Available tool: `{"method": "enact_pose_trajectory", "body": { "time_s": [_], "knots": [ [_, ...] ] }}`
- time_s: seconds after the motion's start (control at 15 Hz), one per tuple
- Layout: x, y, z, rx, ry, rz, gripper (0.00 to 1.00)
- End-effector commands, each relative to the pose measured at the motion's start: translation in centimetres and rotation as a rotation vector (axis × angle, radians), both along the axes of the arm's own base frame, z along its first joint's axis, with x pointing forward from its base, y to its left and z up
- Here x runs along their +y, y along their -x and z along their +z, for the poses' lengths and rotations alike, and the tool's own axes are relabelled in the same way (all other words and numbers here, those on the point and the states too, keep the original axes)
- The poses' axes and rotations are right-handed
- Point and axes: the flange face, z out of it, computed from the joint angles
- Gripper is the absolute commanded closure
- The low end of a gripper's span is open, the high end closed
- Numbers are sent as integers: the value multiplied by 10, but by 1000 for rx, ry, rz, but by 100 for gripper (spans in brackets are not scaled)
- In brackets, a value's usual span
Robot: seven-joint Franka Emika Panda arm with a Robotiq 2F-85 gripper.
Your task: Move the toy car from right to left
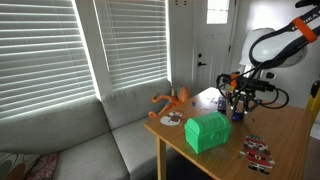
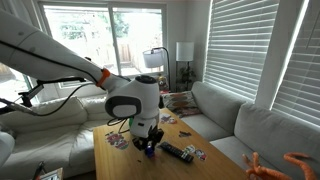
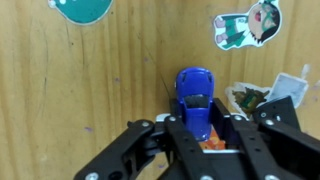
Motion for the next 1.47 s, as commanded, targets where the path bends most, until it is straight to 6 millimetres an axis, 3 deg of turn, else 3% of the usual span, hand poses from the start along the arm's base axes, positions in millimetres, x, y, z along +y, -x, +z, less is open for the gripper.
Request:
{"method": "enact_pose_trajectory", "body": {
  "time_s": [0.0, 0.2, 0.47, 1.07, 1.4],
  "knots": [
    [9, -10, -15, 6, -5, -33, 90],
    [3, -5, -4, -14, -13, 7, 90],
    [-24, 10, 15, -60, 30, 112, 90],
    [-122, 36, 55, -61, 200, 402, 90],
    [-160, 30, 55, -122, 243, 532, 90]
  ]
}}
